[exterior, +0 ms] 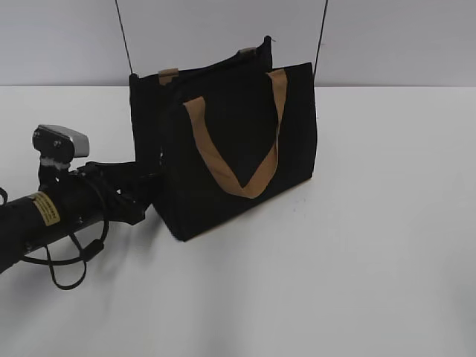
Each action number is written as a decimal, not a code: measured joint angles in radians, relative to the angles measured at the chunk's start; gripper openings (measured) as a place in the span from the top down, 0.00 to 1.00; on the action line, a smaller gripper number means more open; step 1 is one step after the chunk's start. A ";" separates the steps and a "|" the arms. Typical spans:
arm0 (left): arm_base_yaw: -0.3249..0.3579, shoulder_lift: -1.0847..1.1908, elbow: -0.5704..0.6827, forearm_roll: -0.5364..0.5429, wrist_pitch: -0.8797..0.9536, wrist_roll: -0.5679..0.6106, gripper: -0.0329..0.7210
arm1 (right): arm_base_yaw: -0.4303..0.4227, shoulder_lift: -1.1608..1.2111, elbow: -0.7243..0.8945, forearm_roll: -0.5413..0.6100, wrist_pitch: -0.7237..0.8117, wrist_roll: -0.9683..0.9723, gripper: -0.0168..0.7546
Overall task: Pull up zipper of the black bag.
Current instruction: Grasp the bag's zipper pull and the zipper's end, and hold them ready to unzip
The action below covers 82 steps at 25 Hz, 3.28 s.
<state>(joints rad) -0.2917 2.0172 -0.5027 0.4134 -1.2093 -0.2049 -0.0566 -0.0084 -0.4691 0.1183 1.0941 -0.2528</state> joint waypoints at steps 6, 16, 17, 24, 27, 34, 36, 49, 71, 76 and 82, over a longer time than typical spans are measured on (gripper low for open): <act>0.000 0.032 -0.026 0.019 -0.001 -0.017 0.33 | 0.000 0.000 0.000 0.000 0.000 0.000 0.50; 0.000 0.065 -0.104 0.046 0.002 -0.026 0.37 | 0.000 0.000 0.000 0.000 0.000 0.000 0.50; 0.000 0.066 -0.105 0.053 0.005 -0.028 0.37 | 0.000 0.000 0.000 0.000 0.000 0.000 0.50; 0.000 0.103 -0.116 0.063 0.005 -0.032 0.45 | 0.000 0.000 0.000 0.000 0.000 0.000 0.50; 0.000 0.116 -0.120 0.063 0.005 -0.033 0.50 | 0.000 0.000 0.000 0.000 0.000 0.000 0.50; 0.000 0.117 -0.120 0.065 0.003 -0.036 0.54 | 0.000 0.000 0.000 0.000 0.000 0.000 0.50; 0.000 0.117 -0.120 0.065 0.003 -0.036 0.56 | 0.000 0.000 0.000 0.000 0.000 0.000 0.50; 0.000 0.117 -0.120 0.071 0.001 -0.097 0.92 | 0.000 0.000 0.000 0.000 0.000 0.000 0.50; 0.000 -0.310 0.042 -0.014 0.299 -0.053 0.93 | 0.000 0.261 -0.155 0.109 -0.001 -0.127 0.50; 0.001 -0.448 0.047 -0.017 0.394 0.004 0.93 | 0.000 0.354 -0.174 0.182 -0.004 -0.211 0.50; 0.001 -0.611 0.048 0.037 0.509 0.041 0.93 | 0.000 0.438 -0.174 0.295 -0.077 -0.309 0.50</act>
<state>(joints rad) -0.2908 1.4062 -0.4551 0.4506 -0.7000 -0.1642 -0.0566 0.4299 -0.6436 0.4129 1.0172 -0.5613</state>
